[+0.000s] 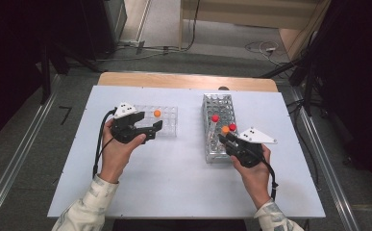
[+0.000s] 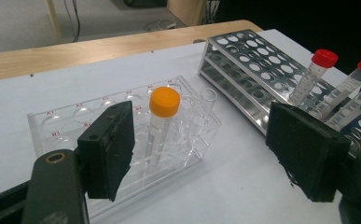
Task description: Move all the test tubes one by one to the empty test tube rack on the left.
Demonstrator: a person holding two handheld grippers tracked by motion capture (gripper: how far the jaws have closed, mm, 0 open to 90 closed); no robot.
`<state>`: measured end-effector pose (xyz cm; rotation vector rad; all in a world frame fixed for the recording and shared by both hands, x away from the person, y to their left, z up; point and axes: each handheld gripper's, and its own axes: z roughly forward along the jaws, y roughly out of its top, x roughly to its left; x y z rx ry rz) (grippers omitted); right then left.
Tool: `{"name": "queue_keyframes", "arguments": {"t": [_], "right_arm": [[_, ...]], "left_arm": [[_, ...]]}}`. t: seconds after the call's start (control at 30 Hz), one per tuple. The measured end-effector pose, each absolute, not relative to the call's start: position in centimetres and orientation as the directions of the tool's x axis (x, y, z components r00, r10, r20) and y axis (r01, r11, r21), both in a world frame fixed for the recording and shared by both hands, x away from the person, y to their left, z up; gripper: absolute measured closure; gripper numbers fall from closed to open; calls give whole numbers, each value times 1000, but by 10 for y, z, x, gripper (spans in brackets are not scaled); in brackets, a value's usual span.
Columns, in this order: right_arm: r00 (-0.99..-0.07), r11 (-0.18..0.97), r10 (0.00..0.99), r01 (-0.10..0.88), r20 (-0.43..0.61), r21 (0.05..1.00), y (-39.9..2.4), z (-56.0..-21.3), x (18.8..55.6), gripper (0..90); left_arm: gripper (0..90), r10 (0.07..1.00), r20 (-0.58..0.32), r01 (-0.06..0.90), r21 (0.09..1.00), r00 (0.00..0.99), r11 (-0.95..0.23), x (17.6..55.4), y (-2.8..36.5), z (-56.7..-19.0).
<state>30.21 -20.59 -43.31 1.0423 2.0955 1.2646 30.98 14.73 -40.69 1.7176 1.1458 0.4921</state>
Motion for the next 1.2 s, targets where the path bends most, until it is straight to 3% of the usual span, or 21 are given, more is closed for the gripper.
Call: {"name": "queue_keyframes", "arguments": {"t": [0.53, 1.2], "right_arm": [[-614, 236, 790, 302, -1, 924, -204, -394, 291, 717], [-713, 322, 701, 312, -3, 894, -134, -417, 295, 718]], "left_arm": [[250, 861, -174, 462, 884, 478, -77, 308, 147, -406], [249, 845, -186, 468, 880, 502, -84, 306, 142, -406]]}}
